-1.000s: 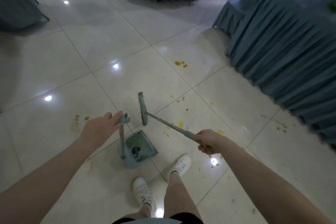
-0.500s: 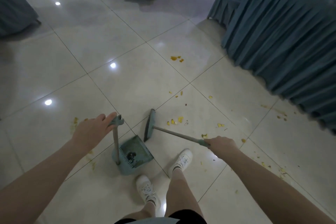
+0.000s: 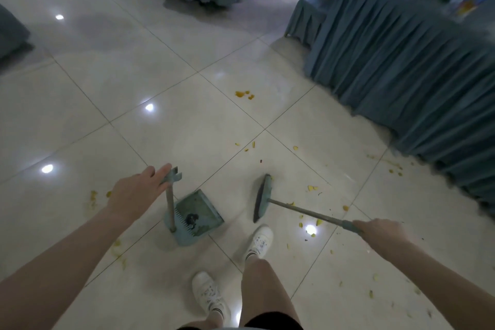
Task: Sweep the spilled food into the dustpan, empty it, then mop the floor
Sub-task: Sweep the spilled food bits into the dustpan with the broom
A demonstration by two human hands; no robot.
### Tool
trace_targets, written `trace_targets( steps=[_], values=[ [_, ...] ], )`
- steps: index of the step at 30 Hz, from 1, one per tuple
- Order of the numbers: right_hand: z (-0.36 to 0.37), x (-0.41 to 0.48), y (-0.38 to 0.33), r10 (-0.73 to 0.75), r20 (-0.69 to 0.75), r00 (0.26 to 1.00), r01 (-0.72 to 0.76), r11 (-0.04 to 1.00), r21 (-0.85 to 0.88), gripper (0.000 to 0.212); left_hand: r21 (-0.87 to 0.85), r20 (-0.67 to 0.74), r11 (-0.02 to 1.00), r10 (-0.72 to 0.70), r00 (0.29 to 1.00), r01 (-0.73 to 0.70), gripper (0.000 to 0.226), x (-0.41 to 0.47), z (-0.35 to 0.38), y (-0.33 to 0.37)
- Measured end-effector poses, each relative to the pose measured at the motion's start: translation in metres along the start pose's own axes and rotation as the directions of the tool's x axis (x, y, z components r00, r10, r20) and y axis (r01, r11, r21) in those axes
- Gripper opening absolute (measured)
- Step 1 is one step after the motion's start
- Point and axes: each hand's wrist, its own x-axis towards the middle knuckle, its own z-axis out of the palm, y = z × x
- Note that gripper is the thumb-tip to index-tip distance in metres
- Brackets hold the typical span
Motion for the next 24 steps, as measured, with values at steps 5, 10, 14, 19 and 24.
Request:
trace_targets(
  steps=[5,10,14,19,24],
  values=[
    [-0.038,0.018,0.01,0.002,-0.067,0.998,0.003,0.998,0.063,0.028,-0.001,0.015,1.0,-0.028,0.999,0.028,0.055,0.024,-0.005,0.003],
    [-0.082,0.069,-0.001,0.048,-0.101,0.994,-0.017,0.956,0.292,0.031,0.009,0.018,1.0,-0.014,1.0,0.014,0.052,0.056,-0.004,0.01],
    [-0.121,0.141,-0.027,0.042,-0.134,0.99,0.021,0.898,0.439,0.024,-0.004,-0.01,1.0,-0.019,1.0,0.019,0.045,0.086,-0.008,0.016],
    [-0.158,0.223,-0.063,-0.006,-0.13,0.992,0.074,0.847,0.527,0.025,-0.018,0.003,0.998,-0.052,0.999,0.052,0.053,0.124,-0.015,0.026],
    [-0.154,0.265,-0.071,-0.025,-0.022,0.999,0.032,0.878,0.478,0.033,0.026,0.008,0.999,-0.019,1.0,0.019,0.048,0.164,-0.011,0.039]
  ],
)
